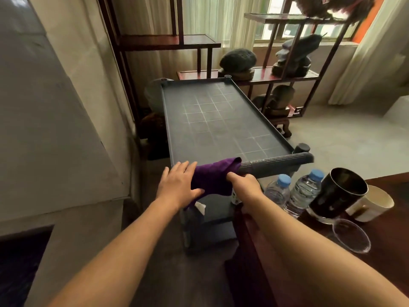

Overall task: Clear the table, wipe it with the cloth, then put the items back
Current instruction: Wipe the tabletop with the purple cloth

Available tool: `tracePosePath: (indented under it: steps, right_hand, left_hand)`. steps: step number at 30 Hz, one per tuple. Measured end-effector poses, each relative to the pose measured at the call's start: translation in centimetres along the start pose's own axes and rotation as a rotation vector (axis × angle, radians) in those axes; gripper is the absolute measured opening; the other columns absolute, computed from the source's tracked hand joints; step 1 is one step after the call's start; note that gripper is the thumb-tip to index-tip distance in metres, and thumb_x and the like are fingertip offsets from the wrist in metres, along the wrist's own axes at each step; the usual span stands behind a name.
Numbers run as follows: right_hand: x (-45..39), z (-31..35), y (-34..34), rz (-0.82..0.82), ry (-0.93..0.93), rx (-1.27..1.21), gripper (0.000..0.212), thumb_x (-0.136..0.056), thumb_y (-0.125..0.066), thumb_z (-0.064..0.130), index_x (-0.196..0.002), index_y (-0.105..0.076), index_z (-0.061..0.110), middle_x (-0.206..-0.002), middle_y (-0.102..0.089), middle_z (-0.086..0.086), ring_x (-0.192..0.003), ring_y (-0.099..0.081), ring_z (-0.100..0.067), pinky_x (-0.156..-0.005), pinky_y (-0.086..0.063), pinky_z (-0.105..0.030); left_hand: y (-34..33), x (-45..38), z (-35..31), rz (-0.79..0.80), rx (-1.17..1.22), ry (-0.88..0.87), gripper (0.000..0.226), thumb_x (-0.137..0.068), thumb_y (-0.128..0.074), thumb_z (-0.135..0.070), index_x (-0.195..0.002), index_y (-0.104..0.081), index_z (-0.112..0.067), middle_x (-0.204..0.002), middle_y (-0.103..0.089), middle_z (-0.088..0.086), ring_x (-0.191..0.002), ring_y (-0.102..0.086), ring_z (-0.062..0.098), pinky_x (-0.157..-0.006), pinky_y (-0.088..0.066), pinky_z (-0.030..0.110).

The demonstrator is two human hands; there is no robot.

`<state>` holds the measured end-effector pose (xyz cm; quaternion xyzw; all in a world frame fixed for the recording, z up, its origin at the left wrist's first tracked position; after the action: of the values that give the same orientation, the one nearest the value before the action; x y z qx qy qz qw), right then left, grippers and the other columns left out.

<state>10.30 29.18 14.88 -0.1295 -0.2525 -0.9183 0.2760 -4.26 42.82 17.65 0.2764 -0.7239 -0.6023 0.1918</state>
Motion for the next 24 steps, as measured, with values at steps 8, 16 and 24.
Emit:
tracePosePath:
  steps: [8, 16, 24]
  right_hand:
    - [-0.7, -0.7, -3.2, 0.170, -0.003, -0.162, 0.039, -0.059, -0.065, 0.041, -0.082, -0.070, 0.011, -0.080, -0.073, -0.005, -0.076, -0.068, -0.019, -0.058, -0.047, -0.029]
    - [0.8, 0.0, -3.3, 0.312, -0.074, -0.602, 0.045, -0.064, -0.067, 0.031, -0.102, -0.071, 0.006, -0.101, -0.071, -0.017, -0.094, -0.065, -0.034, -0.084, -0.053, -0.044]
    - [2.4, 1.9, -1.9, 0.520, -0.070, -1.063, 0.042, -0.081, -0.051, 0.044, -0.081, -0.078, 0.011, -0.086, -0.073, -0.011, -0.085, -0.071, -0.025, -0.076, -0.056, -0.031]
  left_hand:
    - [0.9, -0.6, -0.4, -0.137, 0.272, -0.107, 0.042, -0.099, -0.046, -0.037, -0.136, -0.055, -0.019, -0.130, -0.062, 0.007, -0.119, -0.055, 0.028, -0.109, -0.034, 0.048]
    - [4.9, -0.6, -3.9, -0.332, 0.371, -0.162, 0.033, -0.101, -0.044, -0.033, -0.101, -0.066, -0.008, -0.098, -0.069, 0.010, -0.082, -0.065, 0.032, -0.069, -0.053, 0.042]
    - [6.2, 1.3, -11.9, -0.318, 0.073, -0.322, 0.028, -0.097, -0.047, -0.031, -0.097, -0.069, -0.014, -0.101, -0.070, 0.004, -0.081, -0.068, 0.029, -0.060, -0.052, 0.038]
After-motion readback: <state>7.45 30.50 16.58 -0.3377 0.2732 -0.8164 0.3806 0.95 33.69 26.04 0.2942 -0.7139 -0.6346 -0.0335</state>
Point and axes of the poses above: each hand's wrist, its own x-axis away from the middle knuckle, its own y-axis out of the back of the hand, z = x × y, the point moved 7 cm from there along -x, towards the middle knuckle
